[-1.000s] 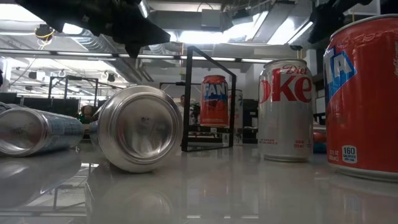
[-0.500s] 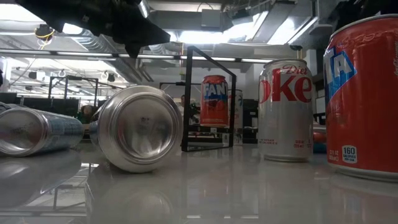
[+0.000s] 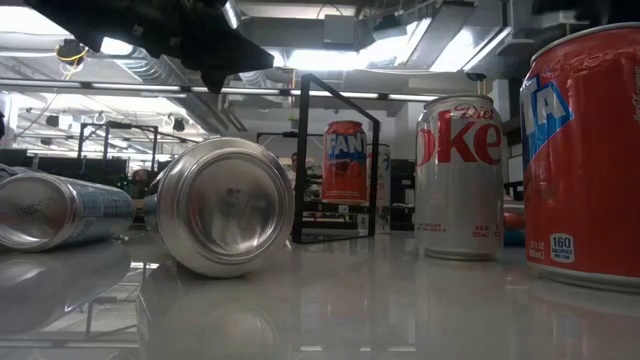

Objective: Pick and place cans onto a shelf
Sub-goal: Put the middle right red soda can on the shelf aligned with the other red soda can

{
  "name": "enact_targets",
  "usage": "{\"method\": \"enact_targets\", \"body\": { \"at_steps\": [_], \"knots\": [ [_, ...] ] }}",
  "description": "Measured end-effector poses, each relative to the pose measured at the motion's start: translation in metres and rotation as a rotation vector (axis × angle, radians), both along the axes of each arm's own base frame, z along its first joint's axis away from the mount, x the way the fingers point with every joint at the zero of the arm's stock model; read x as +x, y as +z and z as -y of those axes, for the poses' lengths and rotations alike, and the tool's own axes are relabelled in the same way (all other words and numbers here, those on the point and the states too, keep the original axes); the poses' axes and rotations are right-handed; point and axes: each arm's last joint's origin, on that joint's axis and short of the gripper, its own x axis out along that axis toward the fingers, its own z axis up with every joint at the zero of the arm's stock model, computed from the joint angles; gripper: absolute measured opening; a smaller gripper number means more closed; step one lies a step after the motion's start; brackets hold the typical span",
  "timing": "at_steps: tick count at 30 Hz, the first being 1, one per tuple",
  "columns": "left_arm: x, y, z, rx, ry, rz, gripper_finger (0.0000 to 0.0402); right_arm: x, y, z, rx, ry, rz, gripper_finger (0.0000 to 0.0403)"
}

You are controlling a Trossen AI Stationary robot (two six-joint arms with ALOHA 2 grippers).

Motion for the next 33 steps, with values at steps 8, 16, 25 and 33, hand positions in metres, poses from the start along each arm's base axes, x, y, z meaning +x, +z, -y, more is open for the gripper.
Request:
{"method": "enact_targets", "body": {
  "at_steps": [8,16,25,33],
  "knots": [
    [0.000,0.000,0.000,0.000,0.000,0.000,0.0000,0.000,-0.007,0.002,0.045,-0.214,0.047,0.0374],
    [0.000,0.000,0.000,0.000,0.000,0.000,0.0000,0.005,-0.011,0.000,0.082,-0.333,0.059,0.0374],
    [0.000,0.000,0.000,0.000,0.000,0.000,0.0000,0.016,-0.026,-0.007,0.052,-0.386,-0.006,0.0374],
    [0.000,0.000,0.000,0.000,0.000,0.000,0.0000,0.019,-0.031,-0.008,0.053,-0.443,-0.017,0.0374]
  ]
}}
